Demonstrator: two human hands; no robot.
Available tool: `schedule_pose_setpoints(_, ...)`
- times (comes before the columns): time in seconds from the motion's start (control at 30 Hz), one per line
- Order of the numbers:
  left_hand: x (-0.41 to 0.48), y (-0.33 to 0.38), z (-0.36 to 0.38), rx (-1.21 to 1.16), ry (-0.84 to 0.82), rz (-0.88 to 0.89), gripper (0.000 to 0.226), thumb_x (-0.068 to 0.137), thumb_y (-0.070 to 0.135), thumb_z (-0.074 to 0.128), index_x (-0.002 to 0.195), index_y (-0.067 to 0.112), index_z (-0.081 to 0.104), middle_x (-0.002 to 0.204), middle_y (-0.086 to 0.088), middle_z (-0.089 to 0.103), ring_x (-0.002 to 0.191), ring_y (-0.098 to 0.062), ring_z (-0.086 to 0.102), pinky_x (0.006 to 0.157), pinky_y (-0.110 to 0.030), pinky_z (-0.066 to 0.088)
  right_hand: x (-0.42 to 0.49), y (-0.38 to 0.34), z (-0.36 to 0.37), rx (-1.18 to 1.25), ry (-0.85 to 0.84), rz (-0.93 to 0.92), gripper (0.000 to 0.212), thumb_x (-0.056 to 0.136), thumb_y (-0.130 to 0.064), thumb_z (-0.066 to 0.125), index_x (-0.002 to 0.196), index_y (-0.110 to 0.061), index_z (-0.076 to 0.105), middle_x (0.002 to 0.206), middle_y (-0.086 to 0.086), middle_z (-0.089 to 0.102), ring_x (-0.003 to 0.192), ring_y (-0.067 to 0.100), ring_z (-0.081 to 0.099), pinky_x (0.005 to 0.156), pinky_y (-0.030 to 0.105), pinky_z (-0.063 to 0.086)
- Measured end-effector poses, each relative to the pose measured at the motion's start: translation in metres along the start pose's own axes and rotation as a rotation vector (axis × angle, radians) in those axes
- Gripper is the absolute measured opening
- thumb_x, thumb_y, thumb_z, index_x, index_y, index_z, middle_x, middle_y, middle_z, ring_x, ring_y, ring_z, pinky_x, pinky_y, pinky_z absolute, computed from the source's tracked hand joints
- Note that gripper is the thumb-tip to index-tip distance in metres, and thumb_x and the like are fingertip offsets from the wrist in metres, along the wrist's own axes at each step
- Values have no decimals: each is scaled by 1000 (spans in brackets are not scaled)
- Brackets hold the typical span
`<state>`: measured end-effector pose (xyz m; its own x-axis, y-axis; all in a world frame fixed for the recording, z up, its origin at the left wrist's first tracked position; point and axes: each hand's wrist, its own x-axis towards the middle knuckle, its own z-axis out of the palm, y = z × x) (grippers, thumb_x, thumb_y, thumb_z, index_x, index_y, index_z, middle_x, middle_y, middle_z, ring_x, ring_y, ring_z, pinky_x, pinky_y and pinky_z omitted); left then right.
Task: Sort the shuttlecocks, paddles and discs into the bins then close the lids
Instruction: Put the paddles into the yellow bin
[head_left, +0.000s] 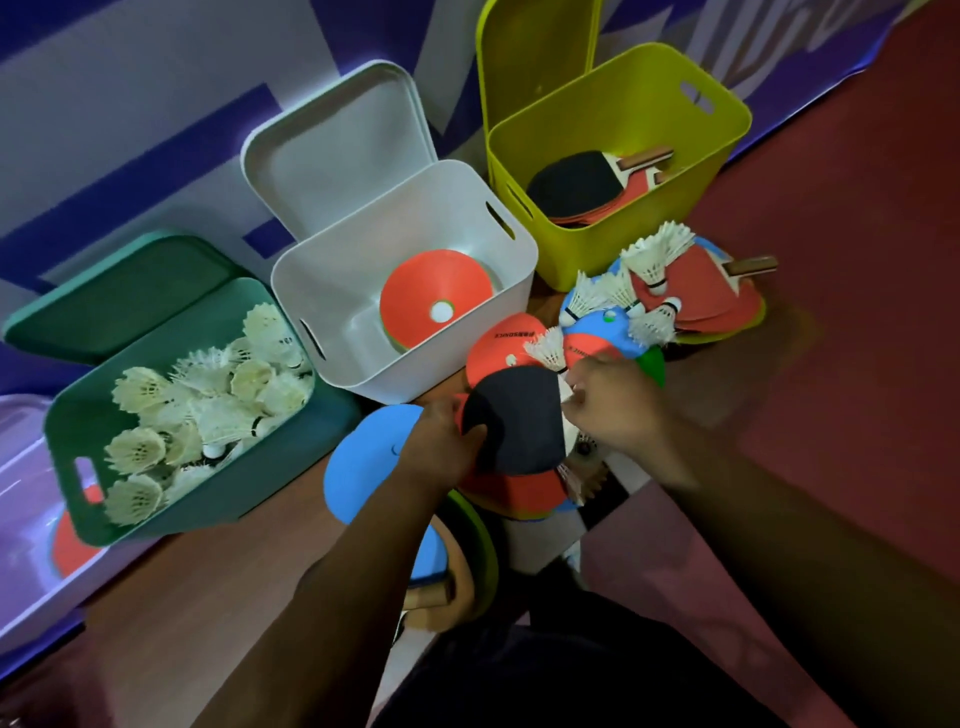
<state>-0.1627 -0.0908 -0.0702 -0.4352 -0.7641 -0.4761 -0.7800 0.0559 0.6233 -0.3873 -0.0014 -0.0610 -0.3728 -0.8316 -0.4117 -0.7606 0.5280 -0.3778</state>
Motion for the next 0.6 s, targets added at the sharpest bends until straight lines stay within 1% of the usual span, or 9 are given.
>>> schedule_pose_setpoints(0.07, 7, 2, 5, 20, -30, -48, 28, 96, 20, 68, 123, 16, 63, 109, 6, 64, 102, -17, 60, 82, -26, 38, -2, -1, -4, -77, -28, -22, 43, 87, -40, 65, 126, -22, 69, 128, 5, 62, 124, 33, 54, 100, 39, 50)
schedule_pose_setpoints(0.13, 13, 5, 7, 33, -44, -63, 29, 92, 25, 70, 120, 18, 65, 108, 4, 71, 103, -21, 66, 82, -30, 44, -2, -1, -3, -181, -76, -65, 46, 91, -42, 65, 133, -22, 63, 136, 3, 57, 134, 32, 46, 108, 43, 43)
schedule_pose_setpoints(0.2, 19, 8, 9, 52, -39, -69, 33, 89, 26, 74, 121, 21, 65, 106, 1, 73, 103, -24, 69, 85, -33, 50, -3, -4, -2, -257, -101, -94, 50, 92, -41, 65, 138, -21, 58, 141, 3, 54, 139, 32, 41, 116, 46, 36)
schedule_pose_setpoints(0.27, 21, 12, 10, 69, -45, -102, 38, 89, 30, 76, 124, 20, 64, 108, 1, 71, 102, -22, 66, 89, -35, 51, -3, -4, -1, -271, -103, -106, 49, 93, -39, 65, 138, -20, 57, 141, 3, 54, 140, 33, 41, 119, 47, 31)
schedule_pose_setpoints(0.3, 22, 12, 11, 86, -45, -118, 42, 88, 38, 75, 124, 20, 64, 110, 0, 71, 103, -24, 67, 92, -38, 53, -2, -4, -1, -271, -96, -121, 47, 93, -38, 64, 137, -21, 58, 140, 2, 56, 138, 32, 43, 120, 46, 30)
schedule_pose_setpoints(0.37, 30, 5, 17, 118, -55, -126, 50, 81, 54, 67, 122, 26, 67, 111, 0, 74, 107, -27, 70, 93, -45, 57, -3, -2, -3, -295, -76, -171, 42, 95, -38, 65, 133, -21, 63, 132, 3, 62, 132, 31, 49, 118, 38, 28)
schedule_pose_setpoints(0.43, 40, -9, 24, 115, -54, -142, 50, 79, 55, 62, 123, 31, 67, 112, 1, 75, 107, -26, 70, 93, -45, 57, -2, 0, -5, -280, -65, -216, 37, 95, -39, 67, 127, -19, 65, 124, 6, 67, 124, 31, 54, 111, 35, 33)
schedule_pose_setpoints(0.5, 36, -2, 22, 86, -46, -142, 44, 81, 50, 62, 122, 34, 67, 110, 3, 76, 104, -25, 70, 91, -43, 57, 1, 2, -6, -212, -83, -242, 40, 94, -40, 69, 128, -19, 65, 120, 8, 70, 120, 34, 57, 105, 39, 40)
schedule_pose_setpoints(0.6, 30, 1, 16, -5, -41, -156, 27, 83, 43, 63, 107, 36, 70, 97, 10, 76, 98, -21, 72, 83, -37, 55, 8, 9, -5, -72, -119, -233, 42, 90, -40, 74, 128, -23, 67, 117, 5, 74, 115, 32, 64, 99, 40, 52)
